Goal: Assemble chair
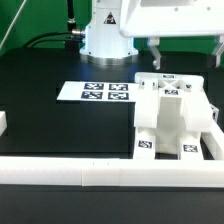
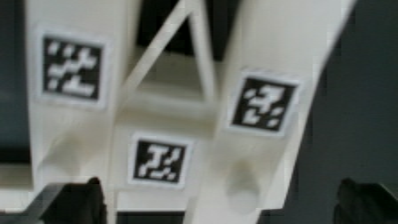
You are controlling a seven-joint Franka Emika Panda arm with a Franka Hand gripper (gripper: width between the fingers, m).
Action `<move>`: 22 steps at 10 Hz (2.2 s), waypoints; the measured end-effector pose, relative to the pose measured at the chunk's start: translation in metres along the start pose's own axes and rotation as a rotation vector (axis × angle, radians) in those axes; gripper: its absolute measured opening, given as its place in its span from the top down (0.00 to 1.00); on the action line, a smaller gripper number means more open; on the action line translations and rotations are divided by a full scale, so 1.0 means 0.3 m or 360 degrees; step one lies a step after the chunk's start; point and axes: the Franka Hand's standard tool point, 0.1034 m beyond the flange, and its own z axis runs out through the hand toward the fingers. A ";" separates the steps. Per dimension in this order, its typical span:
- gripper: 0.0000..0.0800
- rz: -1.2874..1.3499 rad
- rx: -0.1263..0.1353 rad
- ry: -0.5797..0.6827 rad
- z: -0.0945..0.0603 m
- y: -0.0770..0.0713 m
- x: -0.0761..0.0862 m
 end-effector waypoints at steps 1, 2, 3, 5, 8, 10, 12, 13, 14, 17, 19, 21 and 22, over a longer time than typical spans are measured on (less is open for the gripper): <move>0.19 0.0026 0.0020 -0.0039 -0.005 -0.013 -0.031; 0.19 0.0028 0.0017 -0.0031 0.000 -0.006 -0.021; 0.19 0.0028 0.0015 -0.0033 0.003 -0.005 -0.022; 0.19 0.0037 0.0016 -0.0036 0.005 -0.010 -0.025; 0.19 0.0379 0.0034 -0.0067 0.037 -0.204 -0.073; 0.19 0.0419 0.0038 -0.0071 0.072 -0.303 -0.097; 0.19 0.0438 0.0034 -0.0070 0.097 -0.337 -0.116; 0.19 0.0440 0.0033 -0.0070 0.098 -0.335 -0.116; 0.19 0.0443 0.0033 -0.0074 0.101 -0.342 -0.122; 0.19 0.0506 0.0033 -0.0083 0.143 -0.432 -0.215; 0.19 0.0470 0.0022 -0.0095 0.171 -0.450 -0.281; 0.19 0.0477 0.0026 -0.0088 0.166 -0.446 -0.268; 0.19 0.0477 0.0029 -0.0082 0.170 -0.447 -0.270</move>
Offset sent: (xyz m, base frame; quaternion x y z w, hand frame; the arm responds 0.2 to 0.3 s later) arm 0.0000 0.0000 0.0000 0.0000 0.0000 0.0000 1.0000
